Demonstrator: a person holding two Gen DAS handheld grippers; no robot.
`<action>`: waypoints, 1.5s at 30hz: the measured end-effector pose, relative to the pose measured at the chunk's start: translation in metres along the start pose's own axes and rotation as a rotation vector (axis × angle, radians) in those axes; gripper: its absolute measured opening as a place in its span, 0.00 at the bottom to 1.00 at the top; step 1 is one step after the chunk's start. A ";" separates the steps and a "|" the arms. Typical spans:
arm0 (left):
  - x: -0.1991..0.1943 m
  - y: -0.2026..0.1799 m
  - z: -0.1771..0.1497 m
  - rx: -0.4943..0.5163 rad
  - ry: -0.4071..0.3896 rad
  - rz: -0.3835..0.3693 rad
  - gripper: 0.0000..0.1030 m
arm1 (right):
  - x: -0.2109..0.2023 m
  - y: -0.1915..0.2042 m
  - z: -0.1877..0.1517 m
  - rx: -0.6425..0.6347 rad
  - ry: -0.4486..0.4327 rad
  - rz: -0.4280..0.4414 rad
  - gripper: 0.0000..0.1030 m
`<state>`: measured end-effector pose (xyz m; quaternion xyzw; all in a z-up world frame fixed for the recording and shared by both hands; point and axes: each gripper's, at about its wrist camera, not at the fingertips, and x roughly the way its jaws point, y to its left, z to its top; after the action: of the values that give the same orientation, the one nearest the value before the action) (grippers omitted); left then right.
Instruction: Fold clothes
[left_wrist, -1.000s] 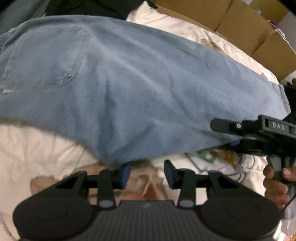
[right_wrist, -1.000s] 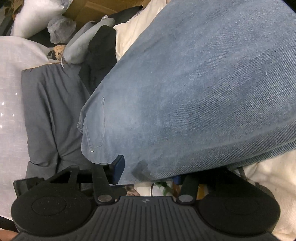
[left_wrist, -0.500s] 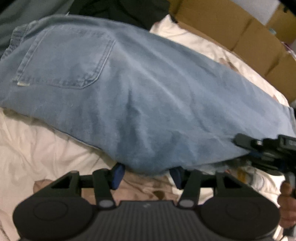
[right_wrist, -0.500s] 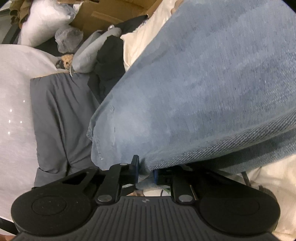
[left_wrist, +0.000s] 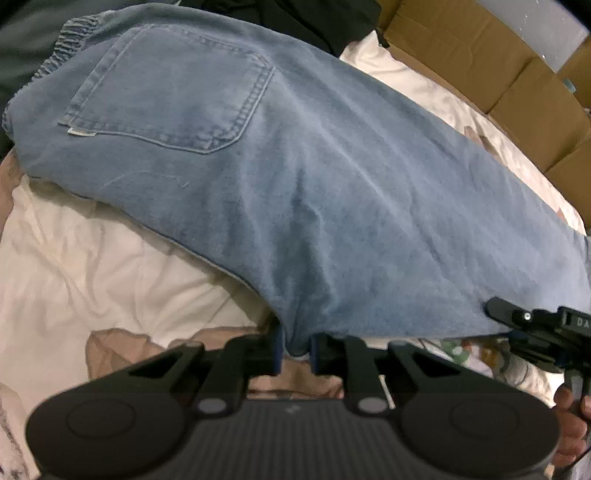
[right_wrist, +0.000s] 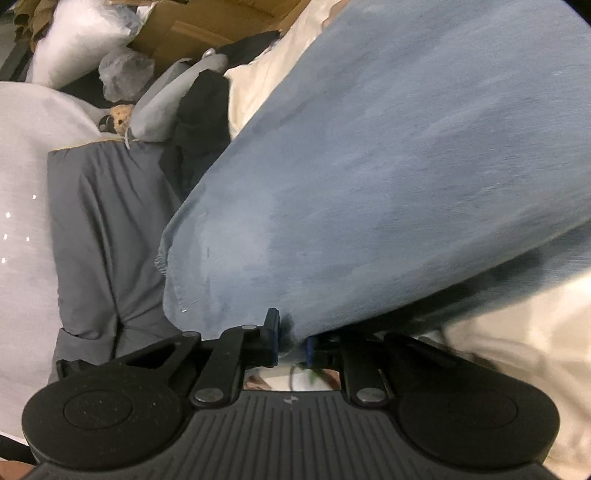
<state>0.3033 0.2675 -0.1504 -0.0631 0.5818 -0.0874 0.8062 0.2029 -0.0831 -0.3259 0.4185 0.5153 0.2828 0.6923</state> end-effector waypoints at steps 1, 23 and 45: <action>0.000 0.000 0.000 0.000 0.002 0.004 0.14 | -0.005 -0.003 0.000 0.002 -0.006 -0.014 0.20; -0.014 -0.064 0.062 0.394 -0.050 -0.028 0.34 | -0.160 -0.031 0.029 -0.157 -0.242 -0.427 0.28; 0.105 -0.179 0.123 0.685 -0.144 -0.059 0.34 | -0.149 -0.023 0.087 -0.426 -0.250 -0.803 0.40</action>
<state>0.4408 0.0700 -0.1729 0.1883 0.4583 -0.2961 0.8166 0.2384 -0.2426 -0.2647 0.0655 0.4794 0.0395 0.8743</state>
